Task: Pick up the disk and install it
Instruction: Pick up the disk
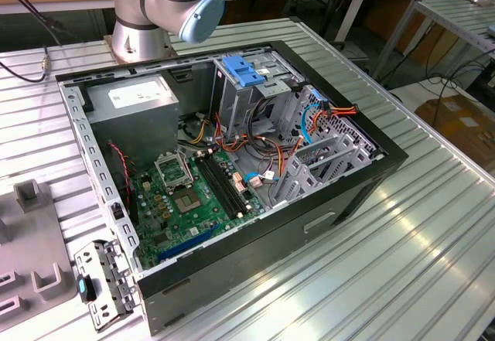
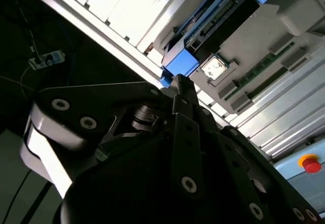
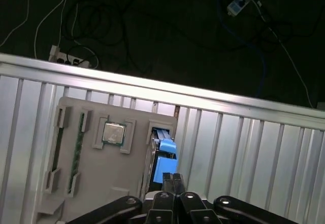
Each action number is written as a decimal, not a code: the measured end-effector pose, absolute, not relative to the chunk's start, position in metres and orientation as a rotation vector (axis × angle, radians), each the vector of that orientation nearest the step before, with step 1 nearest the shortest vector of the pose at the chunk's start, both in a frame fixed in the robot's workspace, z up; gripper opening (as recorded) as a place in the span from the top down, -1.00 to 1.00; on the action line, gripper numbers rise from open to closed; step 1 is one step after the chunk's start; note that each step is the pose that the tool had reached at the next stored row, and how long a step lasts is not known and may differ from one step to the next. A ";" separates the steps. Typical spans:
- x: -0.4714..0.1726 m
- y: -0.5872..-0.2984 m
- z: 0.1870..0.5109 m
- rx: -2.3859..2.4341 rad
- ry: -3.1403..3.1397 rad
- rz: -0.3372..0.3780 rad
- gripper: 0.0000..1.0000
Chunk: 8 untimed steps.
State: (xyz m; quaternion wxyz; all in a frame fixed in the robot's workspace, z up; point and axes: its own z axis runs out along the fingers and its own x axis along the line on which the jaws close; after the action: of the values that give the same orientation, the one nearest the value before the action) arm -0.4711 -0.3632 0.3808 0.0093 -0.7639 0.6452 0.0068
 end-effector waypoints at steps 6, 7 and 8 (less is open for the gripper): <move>-0.471 -0.366 0.368 -2.355 2.046 0.015 0.77; -0.471 -0.366 0.364 -2.332 2.072 0.015 0.65; -0.471 -0.366 0.360 -2.302 2.106 0.015 0.65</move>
State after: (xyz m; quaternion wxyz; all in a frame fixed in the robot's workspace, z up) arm -0.4712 -0.3658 0.3597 0.0109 -0.7376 0.6751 0.0047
